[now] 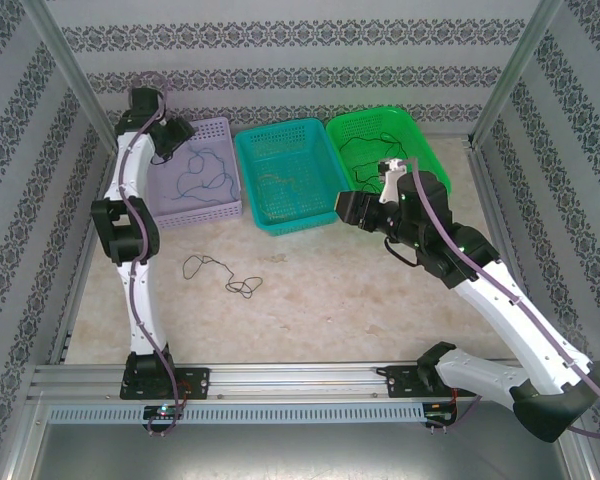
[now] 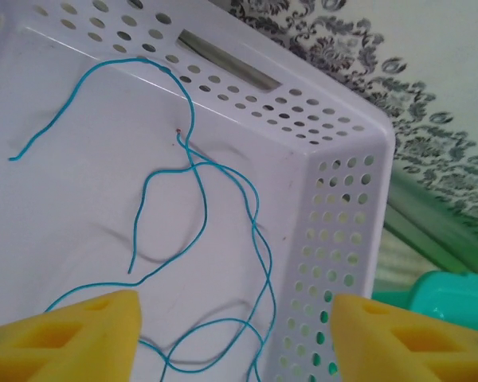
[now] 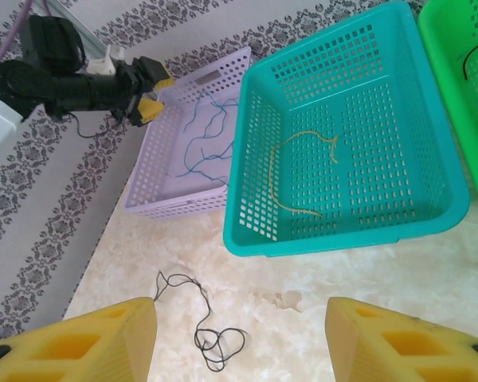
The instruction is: Untangle the cables
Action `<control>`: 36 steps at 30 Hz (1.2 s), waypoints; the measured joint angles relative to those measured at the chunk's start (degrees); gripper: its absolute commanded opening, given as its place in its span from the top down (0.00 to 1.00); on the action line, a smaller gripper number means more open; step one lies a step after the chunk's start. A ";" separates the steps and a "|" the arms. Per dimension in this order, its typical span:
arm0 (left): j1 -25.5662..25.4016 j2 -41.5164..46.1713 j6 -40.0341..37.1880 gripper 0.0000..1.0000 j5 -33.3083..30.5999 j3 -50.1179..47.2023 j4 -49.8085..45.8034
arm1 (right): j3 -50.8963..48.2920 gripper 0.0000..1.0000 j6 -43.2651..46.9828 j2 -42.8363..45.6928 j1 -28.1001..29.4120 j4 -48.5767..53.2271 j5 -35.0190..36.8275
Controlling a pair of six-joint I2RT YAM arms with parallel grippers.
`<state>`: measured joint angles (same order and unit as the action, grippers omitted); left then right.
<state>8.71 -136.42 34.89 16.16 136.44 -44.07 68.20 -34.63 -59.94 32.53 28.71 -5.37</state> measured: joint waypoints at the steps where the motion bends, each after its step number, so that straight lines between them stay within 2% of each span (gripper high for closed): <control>1: 0.00 0.90 0.22 0.11 -0.22 0.07 -0.59 | -0.15 0.42 0.02 -0.17 0.00 0.00 0.00; 3: -0.02 3.43 1.18 0.10 -0.59 -0.37 -2.12 | -0.28 0.42 0.02 -0.79 0.00 0.00 0.00; 6: -0.07 11.85 2.60 0.14 -1.46 -7.28 -2.23 | -0.55 0.42 0.04 -1.84 0.00 -0.24 -0.04; 14: -1.81 42.49 7.30 0.35 -1.25 -42.38 -0.33 | -4.90 0.43 0.31 -2.95 0.79 -1.51 -1.70; 18: -7.43 53.33 11.39 0.40 -1.18 -64.06 0.55 | -8.04 0.43 0.96 -3.41 3.04 -1.16 -2.29; 23: -16.11 64.70 20.39 0.39 -1.20 -86.14 1.18 | -11.41 0.44 2.64 -5.51 7.85 -0.79 -3.10; 27: -19.23 72.63 26.16 0.39 -1.40 -93.88 1.36 | -12.28 0.46 4.07 -9.73 12.68 -0.59 -3.56; 31: -19.26 75.52 29.73 0.26 -2.43 -96.35 1.86 | -12.50 0.48 4.55 -14.56 16.79 -0.79 -4.15; 36: -17.49 78.55 36.50 0.26 -3.39 -99.65 5.79 | -13.70 0.48 3.26 -16.06 19.10 -1.97 -4.61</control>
<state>-8.78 -57.87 71.40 12.78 36.80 -38.28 54.50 -31.38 -76.01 51.64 26.74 -9.98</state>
